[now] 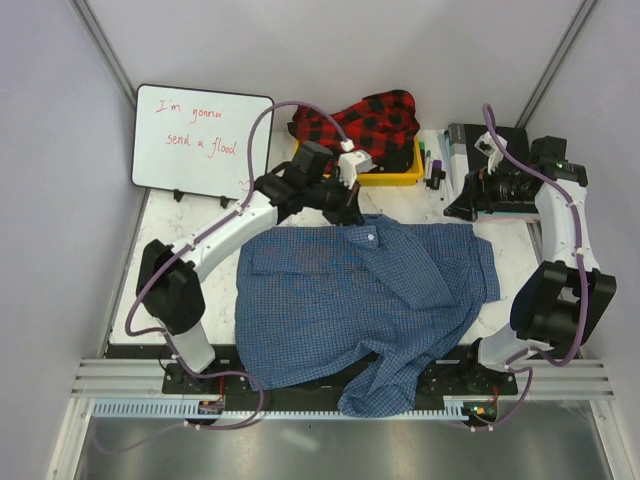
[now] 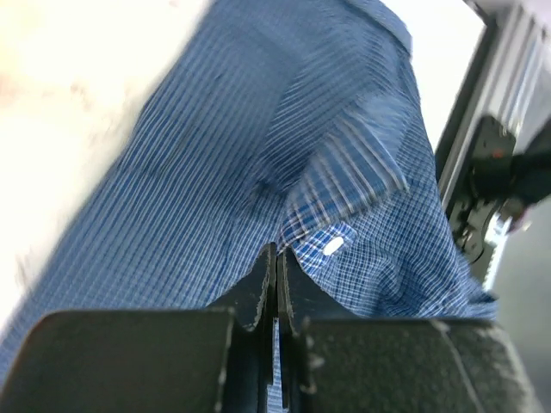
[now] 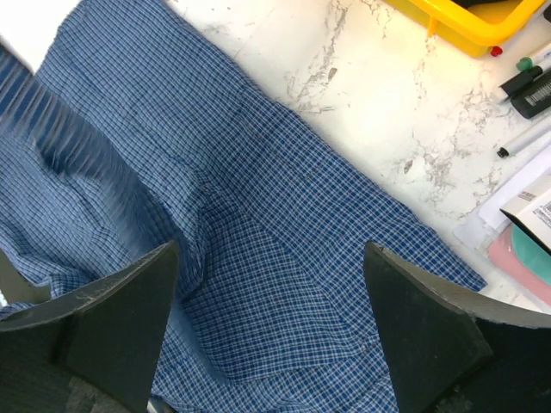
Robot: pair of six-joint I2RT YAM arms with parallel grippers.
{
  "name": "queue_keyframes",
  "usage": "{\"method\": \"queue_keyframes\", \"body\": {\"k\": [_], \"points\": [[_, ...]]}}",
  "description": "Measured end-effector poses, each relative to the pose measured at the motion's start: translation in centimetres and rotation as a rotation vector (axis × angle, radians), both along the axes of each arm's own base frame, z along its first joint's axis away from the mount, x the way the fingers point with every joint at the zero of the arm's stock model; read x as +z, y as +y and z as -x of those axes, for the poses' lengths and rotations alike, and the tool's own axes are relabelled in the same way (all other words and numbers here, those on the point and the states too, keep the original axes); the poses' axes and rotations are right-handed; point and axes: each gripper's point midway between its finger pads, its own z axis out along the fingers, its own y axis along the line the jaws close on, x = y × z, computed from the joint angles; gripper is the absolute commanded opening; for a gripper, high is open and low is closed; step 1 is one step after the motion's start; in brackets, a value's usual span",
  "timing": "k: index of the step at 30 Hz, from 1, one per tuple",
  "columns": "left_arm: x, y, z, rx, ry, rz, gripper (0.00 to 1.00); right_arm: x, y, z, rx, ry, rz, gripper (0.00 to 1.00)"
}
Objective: Fold and stack the long sleeve shirts
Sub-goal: Fold the shirt
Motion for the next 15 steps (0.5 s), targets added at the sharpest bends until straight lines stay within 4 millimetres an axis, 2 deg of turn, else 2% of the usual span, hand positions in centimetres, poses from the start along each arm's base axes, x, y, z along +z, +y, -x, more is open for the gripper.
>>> {"method": "queue_keyframes", "body": {"k": [2, 4, 7, 12, 15], "points": [[-1.3, 1.9, -1.8, 0.105, 0.116, -0.007, 0.02, -0.3, -0.1, -0.1, 0.003, -0.001, 0.016, 0.95], [-2.6, 3.4, -2.8, 0.189, 0.211, -0.006, 0.02, -0.7, -0.1, -0.2, 0.01, 0.004, 0.029, 0.94], [-5.4, 5.6, -2.8, 0.284, 0.356, -0.017, 0.02, -1.3, 0.2, -0.4, 0.028, 0.008, 0.051, 0.92], [-10.7, 9.6, -1.7, 0.429, 0.571, -0.059, 0.02, -2.2, 1.4, -0.4, 0.078, 0.012, 0.091, 0.88], [-11.5, 10.8, -1.3, 0.459, 0.63, -0.054, 0.02, -3.0, 2.2, 0.0, 0.108, 0.021, 0.098, 0.83]]}}
